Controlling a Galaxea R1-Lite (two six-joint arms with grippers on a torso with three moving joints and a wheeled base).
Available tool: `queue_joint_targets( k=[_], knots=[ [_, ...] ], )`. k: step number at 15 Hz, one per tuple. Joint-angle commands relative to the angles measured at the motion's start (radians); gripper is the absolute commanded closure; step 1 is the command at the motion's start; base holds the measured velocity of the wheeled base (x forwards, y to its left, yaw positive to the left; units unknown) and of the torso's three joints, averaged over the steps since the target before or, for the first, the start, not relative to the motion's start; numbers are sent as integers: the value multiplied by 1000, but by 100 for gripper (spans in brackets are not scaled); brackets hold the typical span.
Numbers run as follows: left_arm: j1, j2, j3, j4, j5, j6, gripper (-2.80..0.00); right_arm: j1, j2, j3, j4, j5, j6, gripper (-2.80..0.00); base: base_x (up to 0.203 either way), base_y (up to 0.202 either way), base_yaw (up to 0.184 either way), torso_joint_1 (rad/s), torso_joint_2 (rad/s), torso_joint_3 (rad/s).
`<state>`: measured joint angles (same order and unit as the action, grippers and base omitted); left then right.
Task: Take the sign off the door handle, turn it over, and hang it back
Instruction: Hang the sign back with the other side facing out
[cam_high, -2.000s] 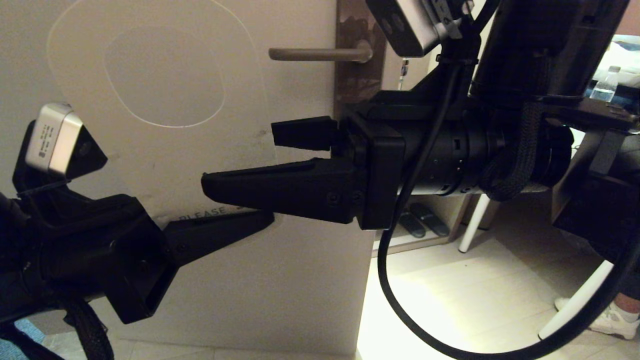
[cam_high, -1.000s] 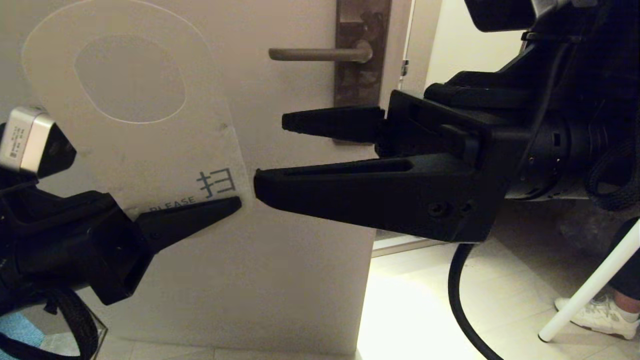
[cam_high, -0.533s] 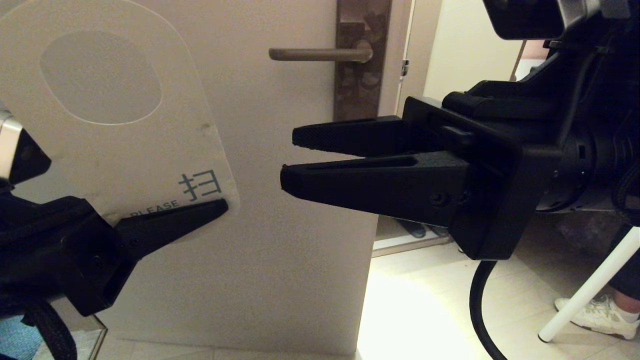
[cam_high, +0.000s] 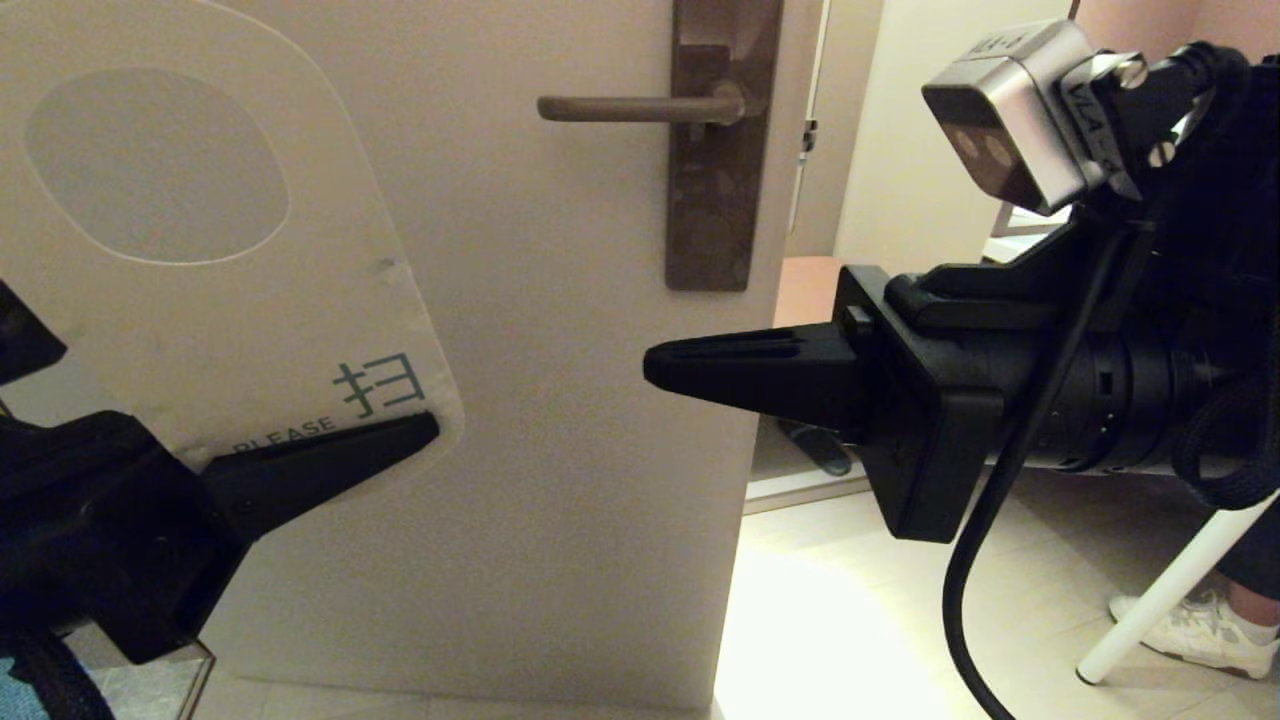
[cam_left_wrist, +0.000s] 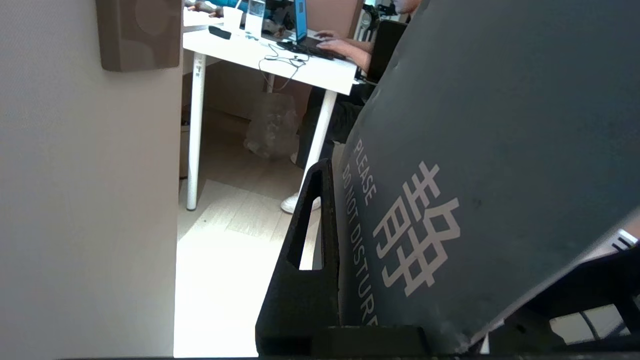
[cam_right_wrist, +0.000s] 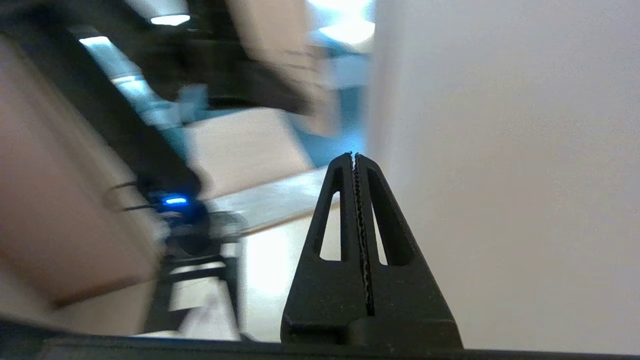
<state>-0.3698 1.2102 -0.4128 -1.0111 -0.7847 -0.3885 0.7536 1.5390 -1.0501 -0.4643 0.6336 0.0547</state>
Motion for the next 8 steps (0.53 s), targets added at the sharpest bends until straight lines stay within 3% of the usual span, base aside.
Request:
queue_joint_targets(
  k=[1, 8],
  knots=[
    [0, -19, 13, -6, -1, -1, 0, -42, -42, 49, -4, -78, -2, 0, 0, 0, 0, 0, 0, 0],
    [0, -63, 69, -7, 77, 3, 0, -262, -294, 343, -5, -301, -42, 0, 0, 0, 0, 0, 0, 0]
  ],
)
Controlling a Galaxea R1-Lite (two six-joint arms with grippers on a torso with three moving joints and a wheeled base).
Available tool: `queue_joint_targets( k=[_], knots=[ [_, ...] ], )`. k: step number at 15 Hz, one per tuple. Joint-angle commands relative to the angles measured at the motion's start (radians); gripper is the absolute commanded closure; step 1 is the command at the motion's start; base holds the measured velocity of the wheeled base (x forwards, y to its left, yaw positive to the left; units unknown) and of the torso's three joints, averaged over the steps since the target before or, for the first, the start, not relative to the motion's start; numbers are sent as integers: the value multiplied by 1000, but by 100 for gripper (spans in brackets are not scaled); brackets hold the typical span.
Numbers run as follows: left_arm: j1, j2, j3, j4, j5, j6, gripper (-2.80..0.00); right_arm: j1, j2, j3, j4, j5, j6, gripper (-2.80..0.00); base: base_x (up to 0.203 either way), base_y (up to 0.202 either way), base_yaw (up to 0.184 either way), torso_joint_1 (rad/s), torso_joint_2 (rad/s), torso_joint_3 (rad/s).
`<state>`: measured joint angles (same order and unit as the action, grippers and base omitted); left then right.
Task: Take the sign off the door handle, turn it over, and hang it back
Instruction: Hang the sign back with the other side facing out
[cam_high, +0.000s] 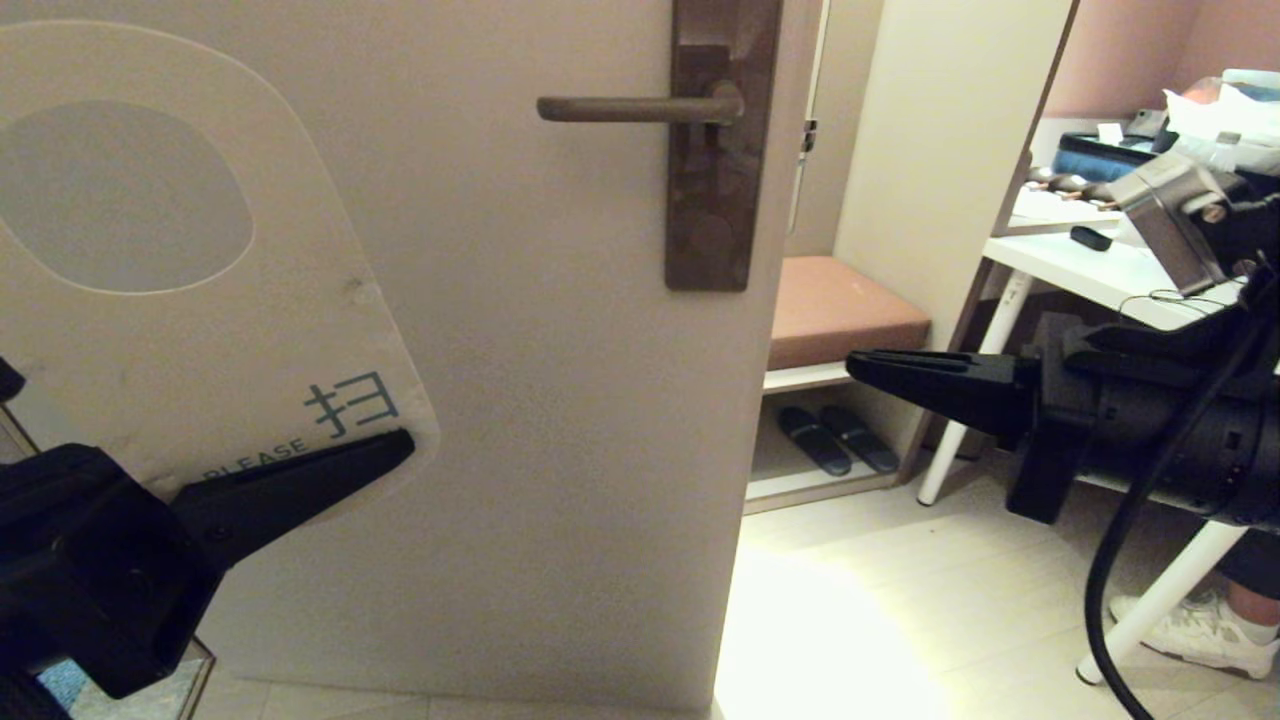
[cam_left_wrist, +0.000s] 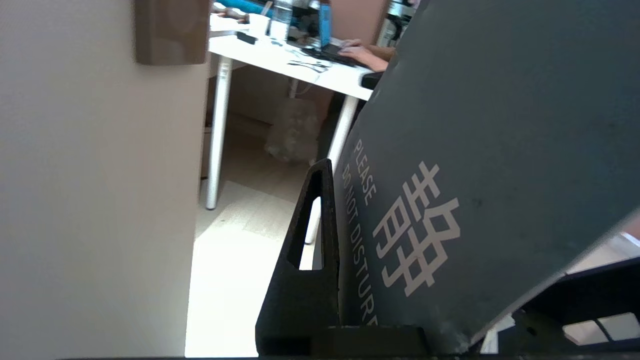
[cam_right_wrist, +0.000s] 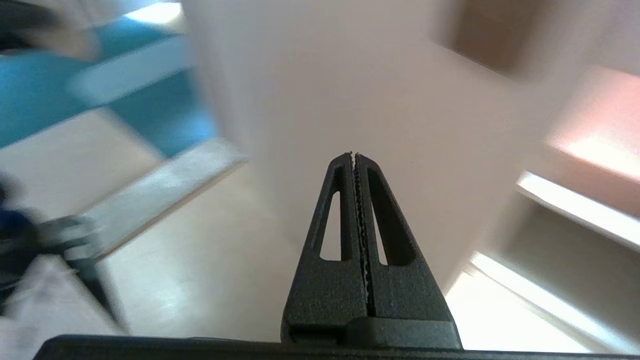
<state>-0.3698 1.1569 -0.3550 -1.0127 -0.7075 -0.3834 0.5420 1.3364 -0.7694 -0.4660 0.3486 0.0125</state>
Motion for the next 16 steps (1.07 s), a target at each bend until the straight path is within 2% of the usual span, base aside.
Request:
queue_joint_targets(
  k=[1, 6, 10, 14, 16],
  knots=[
    [0, -14, 18, -6, 2, 0, 0, -89, -126, 103, -3, -38, 0, 0, 0, 0, 0, 0, 0, 0],
    [26, -32, 38, -6, 2, 3, 0, -257, -288, 282, -4, -157, -10, 0, 0, 0, 0, 0, 0, 0],
    [32, -68, 76, -6, 2, 5, 0, -328, -415, 416, -3, -288, -17, 0, 0, 0, 0, 0, 0, 0],
    [32, -113, 109, -6, 2, 3, 0, -438, -550, 548, 6, -307, -19, 0, 0, 0, 0, 0, 0, 0],
    [32, -132, 118, -5, 2, 1, 0, -468, -619, 591, 30, -307, -19, 0, 0, 0, 0, 0, 0, 0]
  ],
)
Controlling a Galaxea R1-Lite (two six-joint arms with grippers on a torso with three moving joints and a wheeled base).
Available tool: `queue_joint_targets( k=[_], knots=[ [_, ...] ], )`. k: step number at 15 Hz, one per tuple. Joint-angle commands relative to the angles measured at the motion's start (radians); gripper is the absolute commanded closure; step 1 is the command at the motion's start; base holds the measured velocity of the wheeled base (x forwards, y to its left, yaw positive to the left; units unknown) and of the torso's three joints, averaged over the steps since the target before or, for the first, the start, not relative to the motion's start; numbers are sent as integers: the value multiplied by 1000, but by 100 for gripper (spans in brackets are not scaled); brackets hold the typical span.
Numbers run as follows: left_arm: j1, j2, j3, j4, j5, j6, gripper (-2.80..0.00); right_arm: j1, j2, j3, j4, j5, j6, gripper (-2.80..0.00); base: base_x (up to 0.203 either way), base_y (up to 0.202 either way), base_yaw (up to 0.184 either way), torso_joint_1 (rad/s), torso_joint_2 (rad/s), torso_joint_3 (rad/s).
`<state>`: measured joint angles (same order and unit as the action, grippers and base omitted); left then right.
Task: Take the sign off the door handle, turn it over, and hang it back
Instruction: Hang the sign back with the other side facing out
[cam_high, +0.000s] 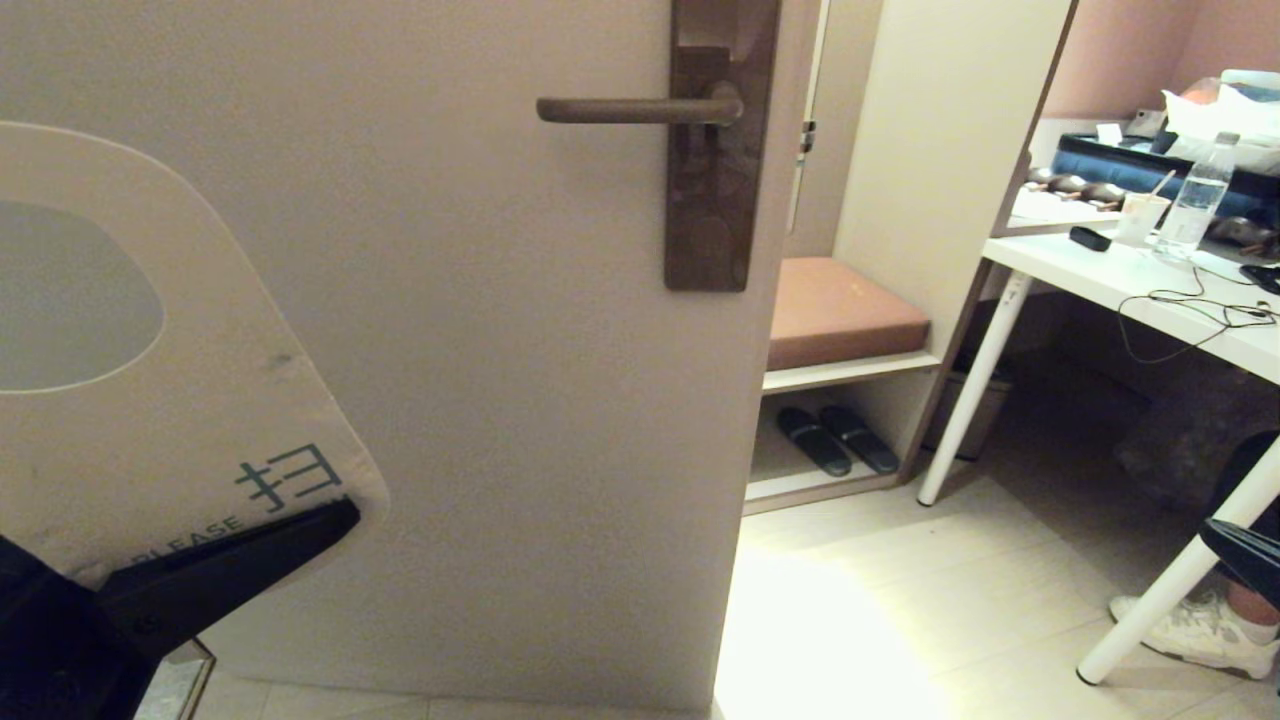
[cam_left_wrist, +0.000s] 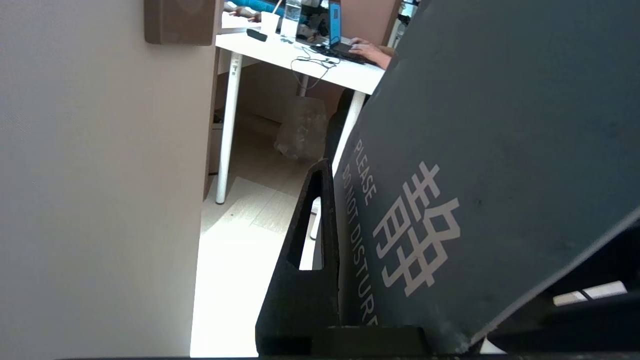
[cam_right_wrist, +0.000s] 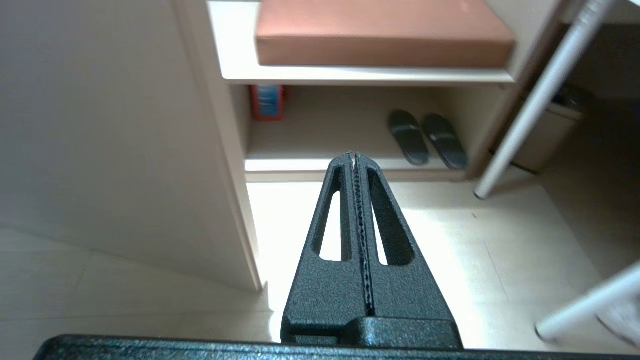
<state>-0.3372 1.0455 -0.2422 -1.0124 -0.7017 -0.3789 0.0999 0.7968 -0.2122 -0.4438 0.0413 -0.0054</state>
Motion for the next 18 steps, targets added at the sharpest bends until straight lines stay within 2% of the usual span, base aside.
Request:
queue_joint_targets(
  k=[1, 5, 9, 11, 15, 18],
  knots=[
    [0, -25, 15, -5, -4, -3, 0, -48, -127, 49, 40, 0, -1, 0, 0, 0, 0, 0, 0, 0],
    [0, -36, 33, -5, -4, -4, 0, -103, -382, 79, 291, 9, -4, 0, 0, 0, 0, 0, 0, 0],
    [0, -45, 34, -5, -4, -6, 0, -110, -617, 104, 526, 84, -8, 0, 0, 0, 0, 0, 0, 0],
    [0, -47, 35, -5, -4, -5, 0, -108, -660, 125, 571, 101, -10, 0, 0, 0, 0, 0, 0, 0],
    [0, -85, 67, -3, -4, -5, 0, -106, -661, 125, 571, 97, -3, 0, 0, 0, 0, 0, 0, 0],
    [0, -99, 76, -2, -4, -5, 0, -106, -734, 126, 571, 88, 16, 0, 0, 0, 0, 0, 0, 0]
  ],
)
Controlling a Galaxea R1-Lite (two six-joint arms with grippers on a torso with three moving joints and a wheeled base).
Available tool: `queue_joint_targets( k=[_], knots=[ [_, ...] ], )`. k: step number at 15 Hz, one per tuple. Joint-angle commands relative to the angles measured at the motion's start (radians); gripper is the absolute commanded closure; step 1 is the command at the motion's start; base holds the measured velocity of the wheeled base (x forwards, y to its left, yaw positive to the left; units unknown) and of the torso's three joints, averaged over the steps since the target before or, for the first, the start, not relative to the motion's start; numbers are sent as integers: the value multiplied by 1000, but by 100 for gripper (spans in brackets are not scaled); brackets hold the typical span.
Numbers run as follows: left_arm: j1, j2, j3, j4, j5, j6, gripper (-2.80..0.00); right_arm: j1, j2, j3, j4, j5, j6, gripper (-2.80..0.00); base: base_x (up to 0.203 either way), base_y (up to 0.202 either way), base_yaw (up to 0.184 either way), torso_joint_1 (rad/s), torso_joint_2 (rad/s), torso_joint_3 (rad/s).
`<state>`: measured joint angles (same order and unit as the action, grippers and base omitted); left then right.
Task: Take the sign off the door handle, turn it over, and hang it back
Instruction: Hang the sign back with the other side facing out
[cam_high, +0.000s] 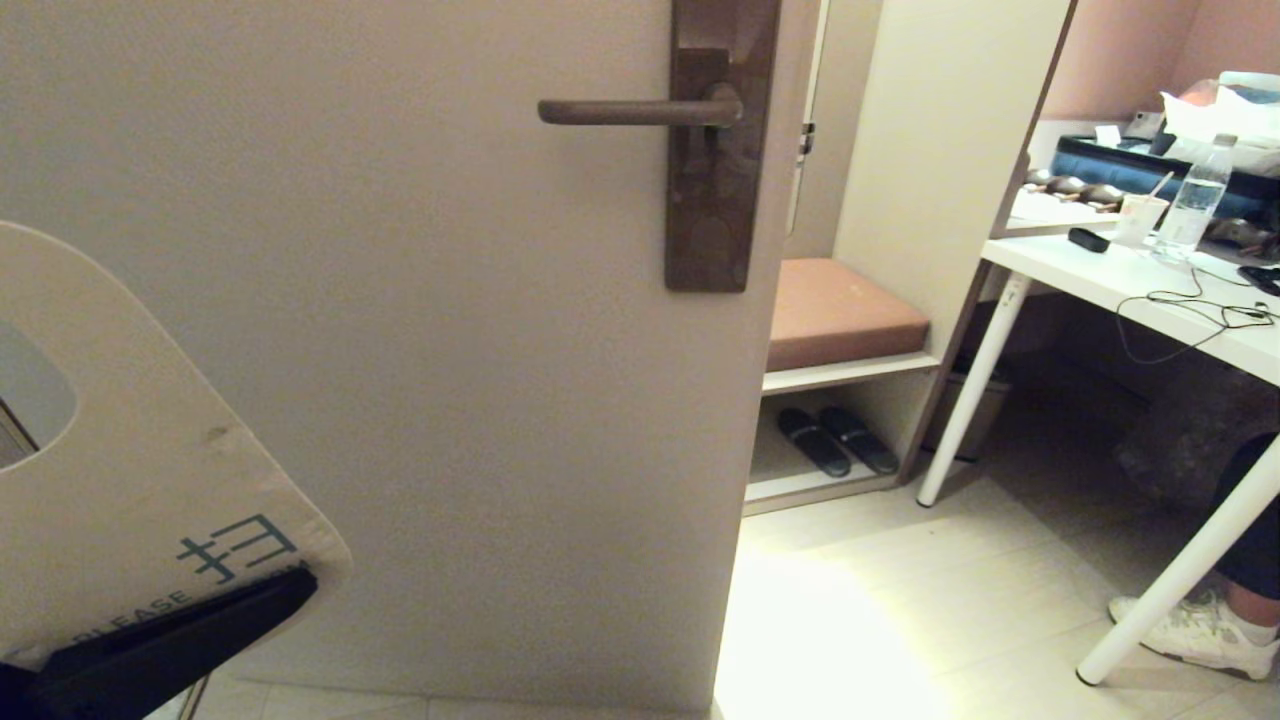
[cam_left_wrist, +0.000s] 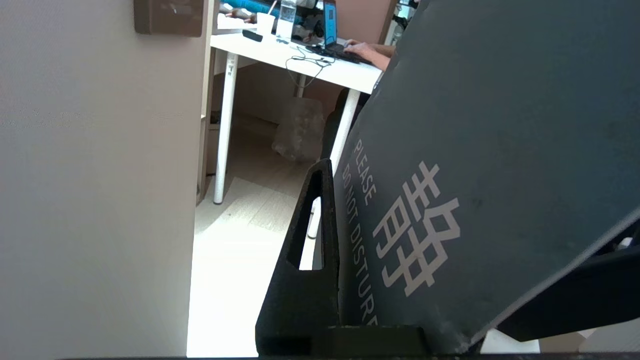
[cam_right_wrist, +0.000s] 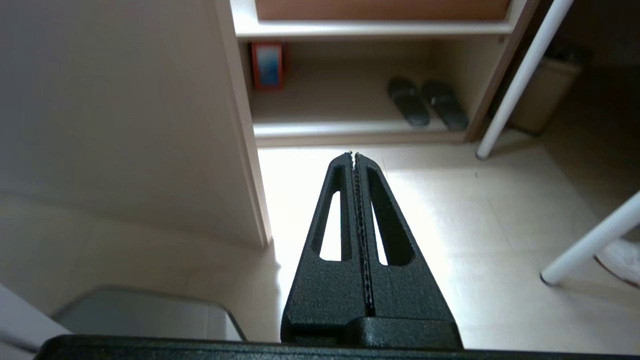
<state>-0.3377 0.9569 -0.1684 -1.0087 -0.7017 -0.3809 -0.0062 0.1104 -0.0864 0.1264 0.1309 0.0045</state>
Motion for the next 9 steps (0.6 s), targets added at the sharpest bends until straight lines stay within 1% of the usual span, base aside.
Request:
queue_joint_targets(
  k=[1, 2, 3, 4, 6, 9],
  knots=[
    [0, -15, 3, -6, -4, -3, 0, 0, -87, 0, 2, -9, 19, 0, 0, 0, 0, 0, 0, 0],
    [0, -20, 3, -5, -4, -3, 0, 0, -109, 1, 3, -37, 36, 0, 0, 0, 0, 0, 0, 0],
    [0, -25, 3, -5, -4, -3, 0, 0, -110, 4, 3, -92, 43, 0, 0, 0, 0, 0, 0, 0],
    [0, -36, 3, -5, -5, -3, 0, 0, -110, 9, 4, -130, 45, 0, 0, 0, 0, 0, 0, 0],
    [0, -59, 10, 3, -5, -3, 0, 0, -109, 8, 16, -143, 48, 0, 0, 0, 0, 0, 0, 0],
    [0, -96, 9, 51, -7, -3, 0, 0, -103, 6, 32, -150, 45, 0, 0, 0, 0, 0, 0, 0]
  ],
)
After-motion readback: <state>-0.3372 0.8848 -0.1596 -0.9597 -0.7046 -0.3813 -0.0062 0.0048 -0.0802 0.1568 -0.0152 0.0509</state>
